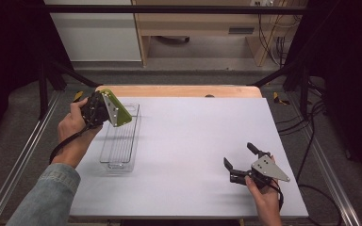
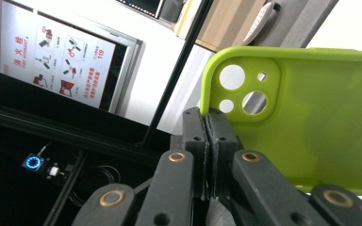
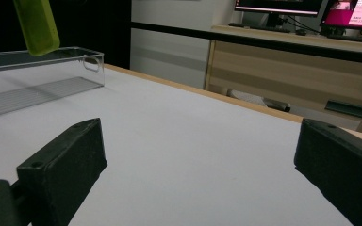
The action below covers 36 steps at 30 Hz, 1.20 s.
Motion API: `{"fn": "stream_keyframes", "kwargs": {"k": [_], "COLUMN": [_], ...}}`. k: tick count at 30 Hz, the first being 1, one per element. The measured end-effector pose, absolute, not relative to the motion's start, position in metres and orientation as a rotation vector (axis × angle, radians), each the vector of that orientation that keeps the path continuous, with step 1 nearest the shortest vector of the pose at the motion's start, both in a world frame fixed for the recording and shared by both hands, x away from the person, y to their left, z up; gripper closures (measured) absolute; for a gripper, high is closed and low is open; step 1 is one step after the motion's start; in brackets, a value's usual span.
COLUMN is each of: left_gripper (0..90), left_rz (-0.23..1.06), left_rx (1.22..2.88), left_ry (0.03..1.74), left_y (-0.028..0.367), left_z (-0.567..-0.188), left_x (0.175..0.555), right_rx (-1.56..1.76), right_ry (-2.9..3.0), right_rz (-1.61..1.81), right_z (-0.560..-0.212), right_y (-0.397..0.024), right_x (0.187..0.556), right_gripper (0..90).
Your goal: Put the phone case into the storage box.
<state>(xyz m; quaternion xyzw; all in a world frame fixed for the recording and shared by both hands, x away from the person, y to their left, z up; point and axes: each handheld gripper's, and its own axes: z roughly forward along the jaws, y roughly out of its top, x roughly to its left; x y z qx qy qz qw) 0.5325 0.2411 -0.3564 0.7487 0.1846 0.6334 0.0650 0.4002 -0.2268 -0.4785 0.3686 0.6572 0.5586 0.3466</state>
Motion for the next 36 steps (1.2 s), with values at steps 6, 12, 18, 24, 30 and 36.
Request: {"fn": "stream_keyframes", "kwargs": {"k": [6, 12, 18, 24, 30, 36], "left_gripper": [88.0, 88.0, 87.9, 88.0, 87.9, 87.9], "left_rz": [1.92, 1.931, 1.938, 1.937, 1.932, 1.932], "left_rx": [2.271, 2.295, 2.302, 2.303, 2.322, 2.318], "left_ry": [0.542, 0.523, 0.506, 0.504, 0.496, 0.498], "left_y": [0.238, 0.235, 0.23, 0.228, 0.225, 0.225], "left_z": [-0.36, -0.368, -0.37, -0.374, -0.38, -0.382], "left_x": [0.542, 0.549, 0.549, 0.553, 0.559, 0.561], "right_rx": [0.952, 0.948, 0.946, 0.945, 0.947, 0.942], "right_ry": [1.709, 1.714, 1.714, 1.717, 1.714, 1.721], "right_rz": [1.448, 1.448, 1.451, 1.449, 1.45, 1.446], "right_z": [-0.479, -0.479, -0.478, -0.479, -0.479, -0.479], "right_y": [-0.227, -0.226, -0.226, -0.226, -0.227, -0.225], "right_x": [0.4, 0.401, 0.4, 0.4, 0.4, 0.401], "right_gripper": [3.0, 3.0, 3.0, 3.0, 2.9, 3.0]}}
